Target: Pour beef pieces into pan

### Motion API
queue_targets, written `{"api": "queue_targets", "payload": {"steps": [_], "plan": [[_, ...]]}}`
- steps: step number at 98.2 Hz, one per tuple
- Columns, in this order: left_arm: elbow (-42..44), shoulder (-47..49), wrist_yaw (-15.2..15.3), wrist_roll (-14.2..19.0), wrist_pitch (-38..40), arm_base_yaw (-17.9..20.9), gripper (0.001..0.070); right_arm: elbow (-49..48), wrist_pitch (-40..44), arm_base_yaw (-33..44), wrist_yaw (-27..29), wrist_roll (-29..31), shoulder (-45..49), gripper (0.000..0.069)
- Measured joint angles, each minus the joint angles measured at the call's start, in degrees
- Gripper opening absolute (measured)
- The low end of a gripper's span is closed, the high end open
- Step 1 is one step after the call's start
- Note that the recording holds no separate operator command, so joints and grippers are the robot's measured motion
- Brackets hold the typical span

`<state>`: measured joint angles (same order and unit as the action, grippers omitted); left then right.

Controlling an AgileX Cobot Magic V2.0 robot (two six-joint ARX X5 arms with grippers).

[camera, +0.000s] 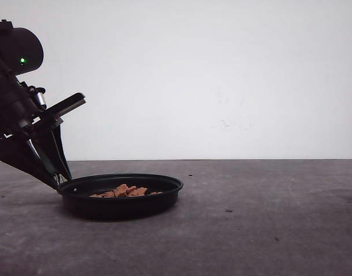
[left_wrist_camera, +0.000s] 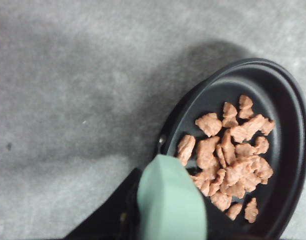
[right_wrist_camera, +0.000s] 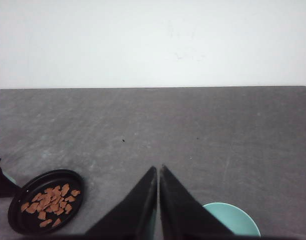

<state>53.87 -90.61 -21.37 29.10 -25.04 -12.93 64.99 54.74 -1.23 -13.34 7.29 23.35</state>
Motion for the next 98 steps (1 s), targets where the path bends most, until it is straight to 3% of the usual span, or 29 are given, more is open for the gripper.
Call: {"api": "queue_targets", "payload": {"steps": [10, 30, 41, 52, 70, 86, 92, 98], "plan": [[0.1, 0.0, 0.0, 0.0, -0.2, 0.0, 0.0122, 0.0, 0.5, 0.0, -0.1, 0.0, 0.0, 0.0005], [0.1, 0.0, -0.8, -0.1, -1.4, 0.1, 0.0537, 0.0, 0.7, 0.0, -0.1, 0.0, 0.0, 0.0005], [0.1, 0.6, -1.2, -0.2, -1.8, 0.7, 0.0648, 0.0, 0.7, 0.0, -0.1, 0.0, 0.0, 0.0005], [0.1, 4.2, -0.3, -0.2, -1.8, 1.7, 0.0678, 0.0, 0.6, 0.0, -0.1, 0.0, 0.0, 0.0005], [0.1, 15.0, 4.8, -0.7, -1.7, 3.7, 0.0683, 0.0, -2.0, 0.0, -0.1, -0.1, 0.0, 0.0005], [0.1, 27.1, 8.2, -3.5, -2.4, 4.3, 0.0679, -0.1, -5.6, 0.0, -0.1, -2.4, 0.0, 0.0005], [0.1, 32.0, 9.7, -5.5, -3.3, 4.3, 0.0663, -0.5, -6.4, 0.0, -0.1, -3.2, 0.0, 0.0005], [0.2, 36.9, 10.8, -7.6, -4.4, 4.3, 0.0597, -1.1, -6.4, 0.0, -0.1, -4.2, 0.0, 0.0005]]}}
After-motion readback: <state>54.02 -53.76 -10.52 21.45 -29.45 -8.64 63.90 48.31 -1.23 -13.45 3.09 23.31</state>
